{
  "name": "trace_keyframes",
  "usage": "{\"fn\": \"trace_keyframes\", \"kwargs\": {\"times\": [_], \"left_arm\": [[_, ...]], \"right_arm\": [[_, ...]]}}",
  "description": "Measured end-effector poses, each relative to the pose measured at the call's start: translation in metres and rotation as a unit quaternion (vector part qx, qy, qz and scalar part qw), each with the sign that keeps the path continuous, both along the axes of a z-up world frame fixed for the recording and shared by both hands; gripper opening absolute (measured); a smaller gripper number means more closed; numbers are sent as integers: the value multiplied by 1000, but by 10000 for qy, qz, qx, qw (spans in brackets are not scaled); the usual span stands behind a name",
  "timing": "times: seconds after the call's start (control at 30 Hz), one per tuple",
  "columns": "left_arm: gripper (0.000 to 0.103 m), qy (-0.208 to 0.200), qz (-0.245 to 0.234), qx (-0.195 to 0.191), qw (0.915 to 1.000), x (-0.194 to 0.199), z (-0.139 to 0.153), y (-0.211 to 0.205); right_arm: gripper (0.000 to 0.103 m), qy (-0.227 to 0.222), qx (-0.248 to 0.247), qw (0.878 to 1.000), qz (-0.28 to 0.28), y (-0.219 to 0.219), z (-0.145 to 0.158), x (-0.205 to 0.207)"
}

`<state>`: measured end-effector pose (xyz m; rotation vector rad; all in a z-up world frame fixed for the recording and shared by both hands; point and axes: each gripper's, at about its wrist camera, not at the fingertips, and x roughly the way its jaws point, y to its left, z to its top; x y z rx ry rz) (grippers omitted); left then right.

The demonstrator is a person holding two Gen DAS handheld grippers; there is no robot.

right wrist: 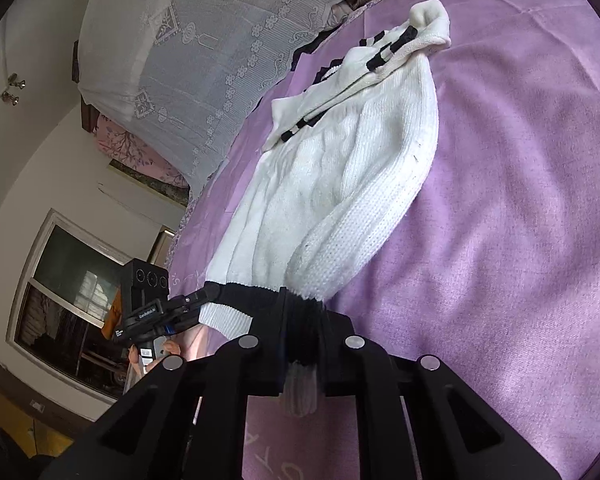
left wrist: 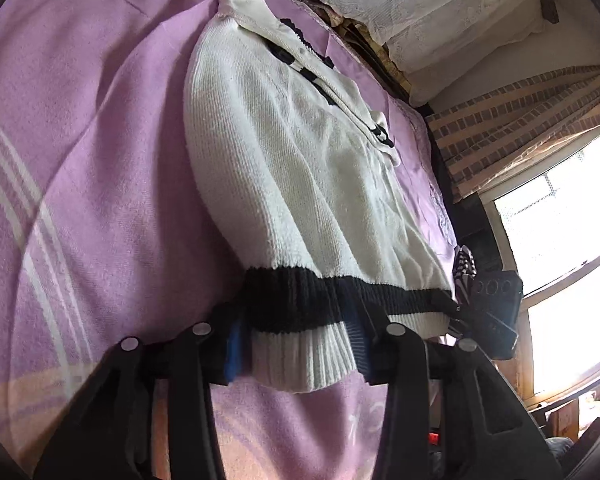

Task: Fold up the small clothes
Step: 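Lift the hem with the right tool and fold it toward the collar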

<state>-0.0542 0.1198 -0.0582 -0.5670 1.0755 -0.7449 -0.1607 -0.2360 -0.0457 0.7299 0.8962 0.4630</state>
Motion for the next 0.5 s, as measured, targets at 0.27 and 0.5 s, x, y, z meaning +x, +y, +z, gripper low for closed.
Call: {"fn": "trace_keyframes", "kwargs": {"times": [0.27,0.5], "left_arm": [[39,-177,106,359,9991,2,9,-16],[18,-379,226,548,9975,-6,14,-10]], "right_arm": [[12,30,130,9999,-106,-1,-8,-2],[11,-142,-7,9999,-89,-1,-2,-5]]}}
